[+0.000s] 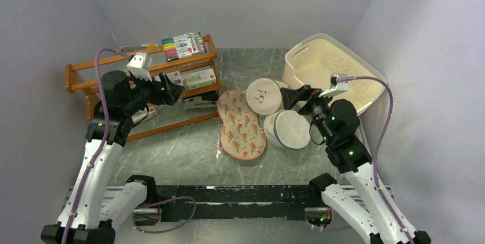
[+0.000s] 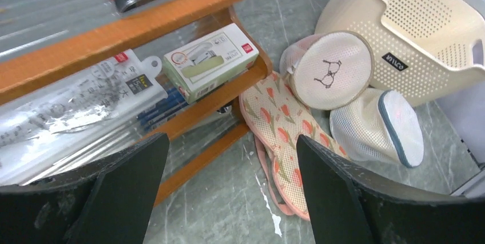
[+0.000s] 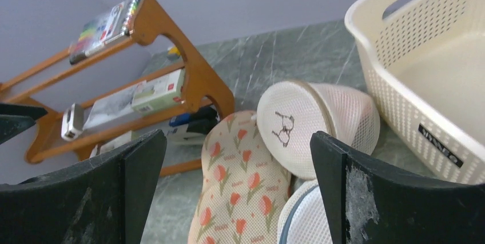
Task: Unzip the laundry bag and remove the bra
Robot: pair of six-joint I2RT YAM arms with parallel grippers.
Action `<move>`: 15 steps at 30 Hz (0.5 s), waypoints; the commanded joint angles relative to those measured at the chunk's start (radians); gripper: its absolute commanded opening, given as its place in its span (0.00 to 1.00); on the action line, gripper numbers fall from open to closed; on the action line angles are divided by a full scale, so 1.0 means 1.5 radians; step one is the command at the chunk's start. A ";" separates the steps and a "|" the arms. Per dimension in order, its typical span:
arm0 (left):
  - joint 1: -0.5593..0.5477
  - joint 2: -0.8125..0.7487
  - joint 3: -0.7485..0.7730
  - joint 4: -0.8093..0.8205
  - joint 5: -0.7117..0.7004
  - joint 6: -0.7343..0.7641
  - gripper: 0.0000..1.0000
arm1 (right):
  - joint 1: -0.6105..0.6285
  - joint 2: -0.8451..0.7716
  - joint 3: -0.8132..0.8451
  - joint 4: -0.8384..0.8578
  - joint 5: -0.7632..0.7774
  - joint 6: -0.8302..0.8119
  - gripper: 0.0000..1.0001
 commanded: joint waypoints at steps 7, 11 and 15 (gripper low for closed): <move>0.045 0.048 0.124 -0.106 0.016 -0.017 0.94 | 0.006 0.062 0.106 -0.036 0.072 -0.024 1.00; 0.050 0.041 0.136 -0.114 0.057 -0.010 0.94 | 0.007 0.083 0.125 -0.066 0.104 -0.015 1.00; 0.053 0.017 0.122 -0.077 0.155 -0.013 0.94 | 0.009 0.113 0.146 -0.119 0.167 0.029 1.00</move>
